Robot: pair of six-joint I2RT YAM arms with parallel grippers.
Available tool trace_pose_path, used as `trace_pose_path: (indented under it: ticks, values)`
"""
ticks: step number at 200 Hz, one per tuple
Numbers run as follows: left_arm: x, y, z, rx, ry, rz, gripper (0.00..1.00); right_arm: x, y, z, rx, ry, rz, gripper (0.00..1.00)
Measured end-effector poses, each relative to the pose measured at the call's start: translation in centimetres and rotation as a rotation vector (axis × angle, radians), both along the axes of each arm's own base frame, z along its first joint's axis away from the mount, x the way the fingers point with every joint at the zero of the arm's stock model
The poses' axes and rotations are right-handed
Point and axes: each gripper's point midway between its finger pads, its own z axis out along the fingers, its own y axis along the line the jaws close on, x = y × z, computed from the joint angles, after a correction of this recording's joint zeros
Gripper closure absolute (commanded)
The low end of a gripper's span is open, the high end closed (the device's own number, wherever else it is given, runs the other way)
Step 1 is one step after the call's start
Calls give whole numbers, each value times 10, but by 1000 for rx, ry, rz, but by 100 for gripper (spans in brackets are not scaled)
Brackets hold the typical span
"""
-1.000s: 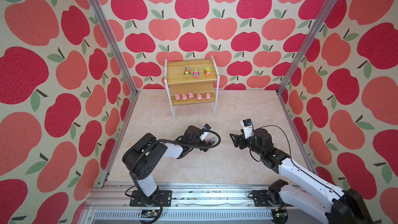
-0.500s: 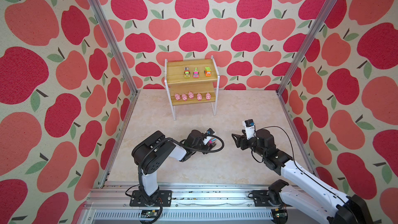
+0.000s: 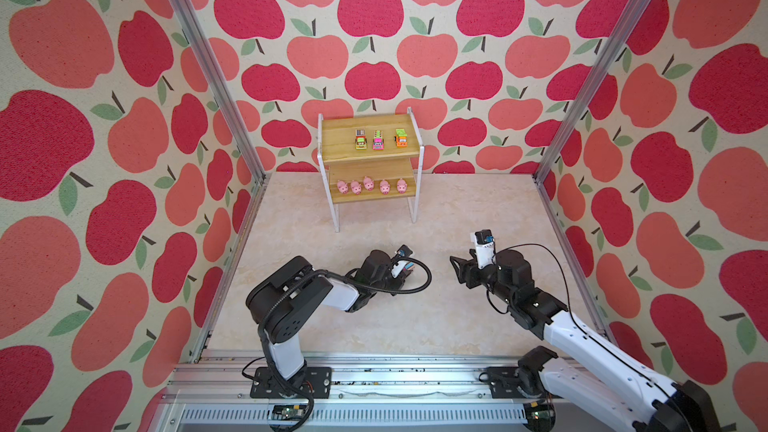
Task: Place and organize the plastic toys onto the shelf
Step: 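Carry the pink car with the left gripper onto the upper shelf beside the trucks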
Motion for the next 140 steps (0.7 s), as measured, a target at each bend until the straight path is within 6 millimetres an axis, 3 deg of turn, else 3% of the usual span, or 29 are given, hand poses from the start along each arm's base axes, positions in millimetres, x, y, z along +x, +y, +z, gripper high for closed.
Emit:
trace_pose_path:
  ticks: [17,38,60,80,114,140]
  values:
    - [1,3,44,-39,-36,45,73,1,-2,1,-10,-6,-8,30]
    - [2,9,116,-116,-90,106,73,5,-3,7,-27,-18,-18,30]
    - [2,24,194,-196,-135,180,73,12,-2,17,-38,-41,-28,31]
    - [4,39,252,-238,-158,247,72,19,1,27,-53,-62,-28,32]
    - [27,68,316,-259,-147,371,72,25,6,41,-77,-102,-14,32]
    - [50,89,343,-262,-131,456,71,27,19,62,-113,-162,23,32]
